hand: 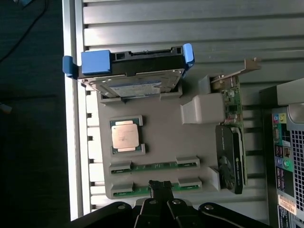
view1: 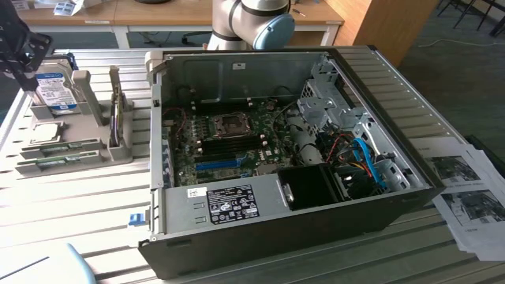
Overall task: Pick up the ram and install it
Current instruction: 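Pick up the ram and move it above insertion slot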
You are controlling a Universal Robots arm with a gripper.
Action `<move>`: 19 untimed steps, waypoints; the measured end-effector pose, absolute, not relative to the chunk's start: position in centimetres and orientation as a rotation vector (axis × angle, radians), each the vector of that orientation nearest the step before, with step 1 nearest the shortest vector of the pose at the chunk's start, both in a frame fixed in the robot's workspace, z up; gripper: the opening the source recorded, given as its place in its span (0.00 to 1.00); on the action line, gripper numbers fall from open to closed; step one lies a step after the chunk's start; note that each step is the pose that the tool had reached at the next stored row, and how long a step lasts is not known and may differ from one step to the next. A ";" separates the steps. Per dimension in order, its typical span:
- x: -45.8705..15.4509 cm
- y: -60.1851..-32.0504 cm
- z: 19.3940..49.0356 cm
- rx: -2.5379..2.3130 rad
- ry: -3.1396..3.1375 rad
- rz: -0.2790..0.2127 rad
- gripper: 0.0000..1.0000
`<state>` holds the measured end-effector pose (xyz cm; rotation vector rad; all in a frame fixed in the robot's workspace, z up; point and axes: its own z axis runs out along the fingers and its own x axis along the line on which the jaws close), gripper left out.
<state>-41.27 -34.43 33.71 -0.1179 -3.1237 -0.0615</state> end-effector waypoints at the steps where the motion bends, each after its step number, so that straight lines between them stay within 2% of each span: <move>1: -41.3 -34.4 33.6 -0.118 -3.124 -0.061 0.09; 19: -41.3 -34.4 32.8 -0.118 -3.124 -0.061 0.09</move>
